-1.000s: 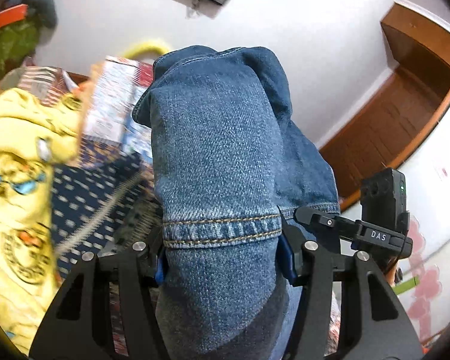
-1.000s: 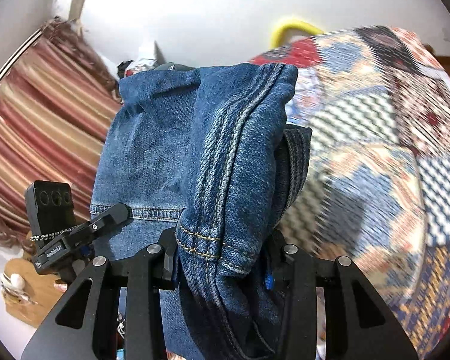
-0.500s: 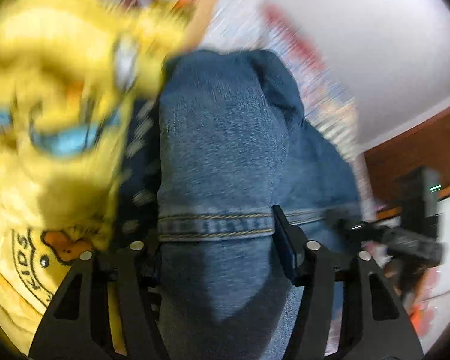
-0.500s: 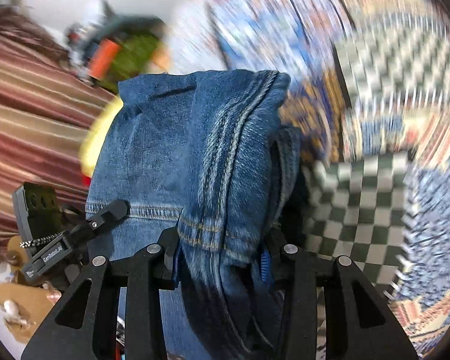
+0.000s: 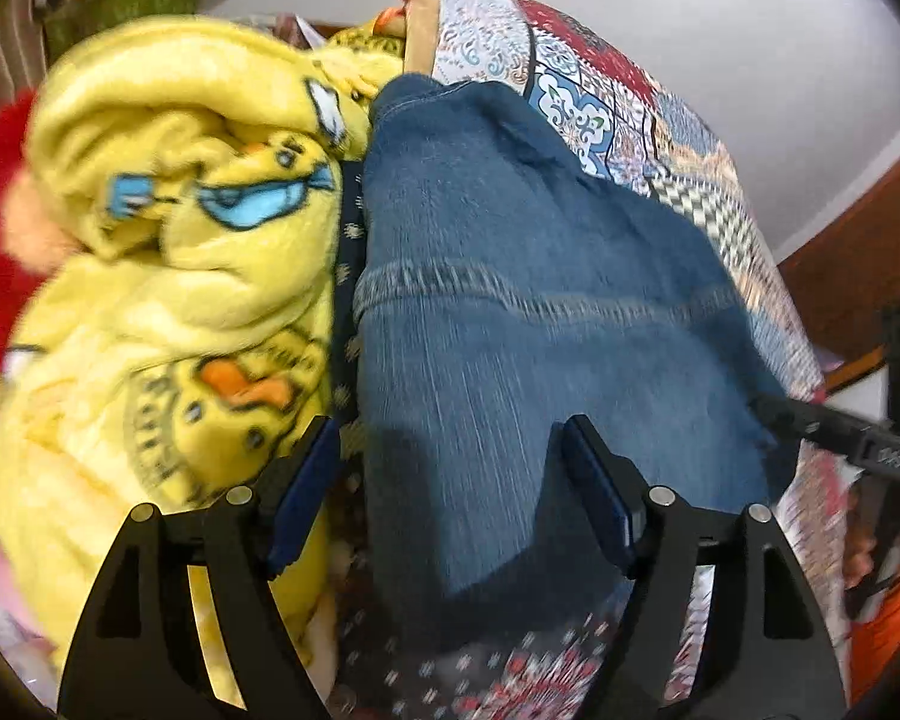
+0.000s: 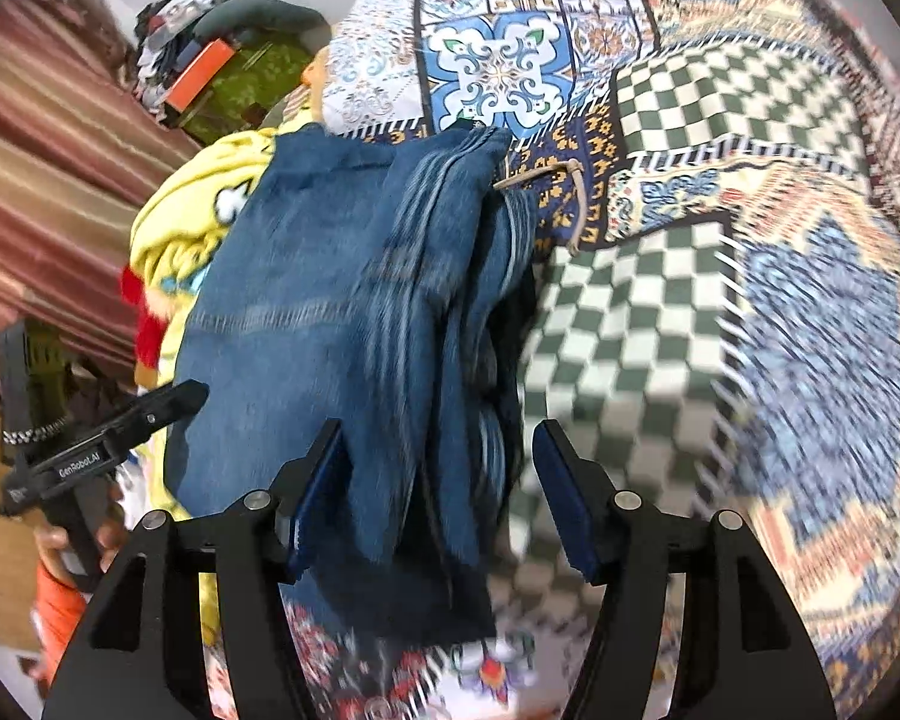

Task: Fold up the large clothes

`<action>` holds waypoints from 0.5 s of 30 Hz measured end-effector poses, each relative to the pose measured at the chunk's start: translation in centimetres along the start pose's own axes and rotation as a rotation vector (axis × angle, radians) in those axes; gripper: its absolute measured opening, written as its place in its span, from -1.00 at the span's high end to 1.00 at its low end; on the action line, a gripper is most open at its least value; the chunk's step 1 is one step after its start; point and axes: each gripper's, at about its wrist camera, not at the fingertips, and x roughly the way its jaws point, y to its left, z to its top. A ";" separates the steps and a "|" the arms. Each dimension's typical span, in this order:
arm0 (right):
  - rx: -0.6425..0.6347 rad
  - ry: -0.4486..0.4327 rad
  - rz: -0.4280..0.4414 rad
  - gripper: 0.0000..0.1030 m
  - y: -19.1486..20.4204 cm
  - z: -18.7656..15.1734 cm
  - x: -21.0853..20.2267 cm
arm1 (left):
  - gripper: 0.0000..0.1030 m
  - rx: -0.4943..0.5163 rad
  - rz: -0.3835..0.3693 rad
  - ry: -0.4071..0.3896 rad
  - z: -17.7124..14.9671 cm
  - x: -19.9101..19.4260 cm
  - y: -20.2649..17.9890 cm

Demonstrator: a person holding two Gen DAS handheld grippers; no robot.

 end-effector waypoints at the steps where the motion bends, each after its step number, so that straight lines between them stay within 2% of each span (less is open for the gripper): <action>1: -0.012 -0.002 -0.007 -0.15 0.3 -0.4 -0.4 | -0.47 0.026 0.026 -0.008 -0.6 -0.6 -0.3; 4: -0.041 -0.026 -0.032 -0.15 1.2 -1.6 -2.4 | -0.47 0.062 0.053 -0.049 -1.9 -3.0 -1.4; 8: -0.088 -0.108 -0.024 -0.15 3.1 -3.0 -6.9 | -0.47 0.060 0.036 -0.136 -2.4 -7.8 -3.0; 15: -0.204 -0.359 0.015 -0.15 8.4 -6.6 -17.3 | -0.47 0.119 -0.016 -0.416 -4.9 -20.5 -7.6</action>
